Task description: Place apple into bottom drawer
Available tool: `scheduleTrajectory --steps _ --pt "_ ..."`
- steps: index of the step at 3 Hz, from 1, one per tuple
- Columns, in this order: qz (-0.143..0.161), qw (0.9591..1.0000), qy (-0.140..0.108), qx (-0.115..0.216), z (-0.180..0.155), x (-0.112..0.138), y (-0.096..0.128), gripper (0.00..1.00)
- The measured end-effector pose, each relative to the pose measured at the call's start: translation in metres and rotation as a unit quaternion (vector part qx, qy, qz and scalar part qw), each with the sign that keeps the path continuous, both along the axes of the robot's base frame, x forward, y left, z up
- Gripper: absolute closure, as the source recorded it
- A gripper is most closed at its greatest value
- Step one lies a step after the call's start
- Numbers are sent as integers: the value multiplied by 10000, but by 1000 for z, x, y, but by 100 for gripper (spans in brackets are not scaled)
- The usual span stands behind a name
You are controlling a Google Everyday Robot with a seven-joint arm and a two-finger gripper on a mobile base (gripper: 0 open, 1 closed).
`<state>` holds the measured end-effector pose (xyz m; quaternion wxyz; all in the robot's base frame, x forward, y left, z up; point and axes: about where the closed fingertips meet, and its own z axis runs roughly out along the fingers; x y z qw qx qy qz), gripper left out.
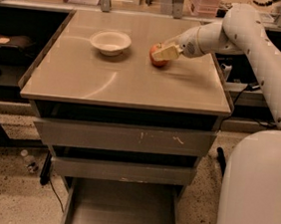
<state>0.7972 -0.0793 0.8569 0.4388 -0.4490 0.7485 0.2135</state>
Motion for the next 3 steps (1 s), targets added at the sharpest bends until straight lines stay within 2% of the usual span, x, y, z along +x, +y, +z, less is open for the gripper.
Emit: scheduleTrajectory --steps 1,2,3 --pt "0 10000 0 0 0 0 0 89" --pt "1 10000 1 0 0 0 0 100" --pt "10 10000 3 5 0 0 1 100"
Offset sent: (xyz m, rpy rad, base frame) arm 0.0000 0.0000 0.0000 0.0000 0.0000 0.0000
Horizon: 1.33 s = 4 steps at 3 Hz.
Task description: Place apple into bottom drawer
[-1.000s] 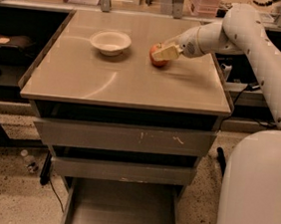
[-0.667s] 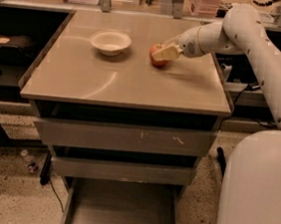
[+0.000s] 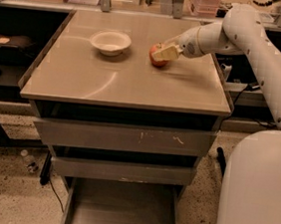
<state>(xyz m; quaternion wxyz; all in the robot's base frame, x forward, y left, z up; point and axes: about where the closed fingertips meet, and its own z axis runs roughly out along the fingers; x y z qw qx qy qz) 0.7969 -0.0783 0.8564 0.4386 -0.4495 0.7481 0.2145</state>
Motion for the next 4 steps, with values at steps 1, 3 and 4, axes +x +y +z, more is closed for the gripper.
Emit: scheduleTrajectory --steps 1,3,4 --pt "115 9999 -78 34 5 -17 -1 100" --pt "496 9962 -667 261 44 -129 -25 100" --pt "532 9942 -906 232 49 -182 -45 100"
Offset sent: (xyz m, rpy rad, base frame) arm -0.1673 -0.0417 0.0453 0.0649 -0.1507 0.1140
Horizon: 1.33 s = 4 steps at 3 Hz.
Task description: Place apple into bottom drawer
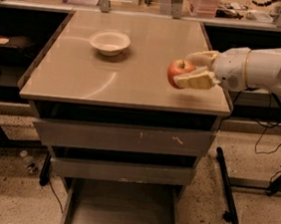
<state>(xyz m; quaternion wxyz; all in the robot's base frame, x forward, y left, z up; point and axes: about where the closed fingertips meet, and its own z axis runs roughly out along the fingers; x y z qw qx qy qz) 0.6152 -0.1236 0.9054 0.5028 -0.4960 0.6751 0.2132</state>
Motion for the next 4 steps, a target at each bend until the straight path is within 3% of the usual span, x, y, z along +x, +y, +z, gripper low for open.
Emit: scheduleTrajectory --steps 1,2,4 --pt "-17 9998 -115 -152 -15 -53 -18 100" --pt "-90 9991 -71 -405 -46 -95 -29 100" --pt "-598 9946 420 -734 -152 -137 -47 100"
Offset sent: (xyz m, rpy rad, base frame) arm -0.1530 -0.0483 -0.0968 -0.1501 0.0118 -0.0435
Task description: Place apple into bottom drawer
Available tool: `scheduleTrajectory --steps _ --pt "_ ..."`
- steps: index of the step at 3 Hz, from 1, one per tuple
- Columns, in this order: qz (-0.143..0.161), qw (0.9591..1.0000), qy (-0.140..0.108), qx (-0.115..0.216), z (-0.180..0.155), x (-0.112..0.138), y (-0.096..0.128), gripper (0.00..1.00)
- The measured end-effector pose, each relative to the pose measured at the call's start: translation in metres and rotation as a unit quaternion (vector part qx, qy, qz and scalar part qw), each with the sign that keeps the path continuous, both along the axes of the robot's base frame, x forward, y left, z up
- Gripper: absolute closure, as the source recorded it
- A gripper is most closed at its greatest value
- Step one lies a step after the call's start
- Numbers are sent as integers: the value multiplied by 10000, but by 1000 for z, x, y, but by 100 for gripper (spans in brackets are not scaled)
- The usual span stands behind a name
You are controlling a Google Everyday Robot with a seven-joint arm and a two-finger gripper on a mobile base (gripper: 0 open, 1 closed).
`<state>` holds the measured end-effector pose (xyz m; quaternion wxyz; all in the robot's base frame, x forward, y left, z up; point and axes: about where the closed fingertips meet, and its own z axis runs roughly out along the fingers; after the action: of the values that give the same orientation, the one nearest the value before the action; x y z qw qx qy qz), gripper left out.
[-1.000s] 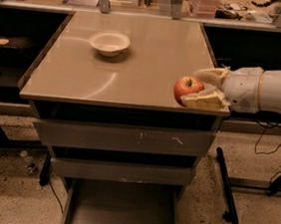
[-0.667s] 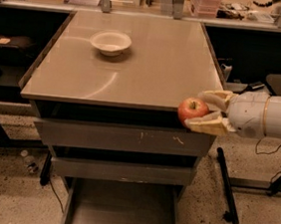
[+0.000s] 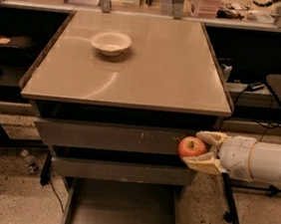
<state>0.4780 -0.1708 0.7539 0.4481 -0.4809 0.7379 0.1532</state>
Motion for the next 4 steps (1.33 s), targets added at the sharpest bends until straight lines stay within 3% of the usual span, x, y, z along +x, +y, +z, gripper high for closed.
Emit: scheduleTrajectory --steps 1,2,3,4 --pt "0 10000 0 0 0 0 0 100" --pt "93 9988 429 197 -43 -5 13 100" --pt "87 9962 816 281 -112 -19 25 100" --pt "-13 9947 970 351 -178 -30 30 100"
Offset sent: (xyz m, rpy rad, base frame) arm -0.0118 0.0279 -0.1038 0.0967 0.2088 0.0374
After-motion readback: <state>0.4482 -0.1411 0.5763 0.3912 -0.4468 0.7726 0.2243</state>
